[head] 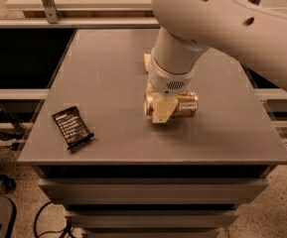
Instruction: Place orange can upright
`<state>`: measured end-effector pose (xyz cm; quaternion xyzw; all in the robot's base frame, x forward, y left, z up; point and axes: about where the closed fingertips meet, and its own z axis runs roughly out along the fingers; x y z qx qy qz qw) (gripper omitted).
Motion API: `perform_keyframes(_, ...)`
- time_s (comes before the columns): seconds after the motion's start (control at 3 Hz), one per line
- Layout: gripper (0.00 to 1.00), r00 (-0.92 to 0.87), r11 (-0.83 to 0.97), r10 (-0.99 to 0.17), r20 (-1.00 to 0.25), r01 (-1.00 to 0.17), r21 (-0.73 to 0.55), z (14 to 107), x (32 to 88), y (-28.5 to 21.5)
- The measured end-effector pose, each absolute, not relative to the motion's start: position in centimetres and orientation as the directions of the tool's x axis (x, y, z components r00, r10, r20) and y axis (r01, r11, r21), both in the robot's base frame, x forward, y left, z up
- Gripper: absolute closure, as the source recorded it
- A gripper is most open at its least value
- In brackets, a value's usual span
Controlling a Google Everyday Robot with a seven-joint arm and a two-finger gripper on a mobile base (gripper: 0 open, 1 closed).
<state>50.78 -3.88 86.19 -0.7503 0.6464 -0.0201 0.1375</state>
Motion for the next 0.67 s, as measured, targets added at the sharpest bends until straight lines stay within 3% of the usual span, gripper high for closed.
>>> perform_keyframes(0.33, 1.0, 0.178, -0.135, -0.962, -0.207, -0.969, -0.206, 87.8, 50.5, -3.3)
perform_keyframes(0.67, 1.0, 0.168, -0.127, -0.931, -0.323, -0.982, -0.143, 90.1, 49.6, -2.0)
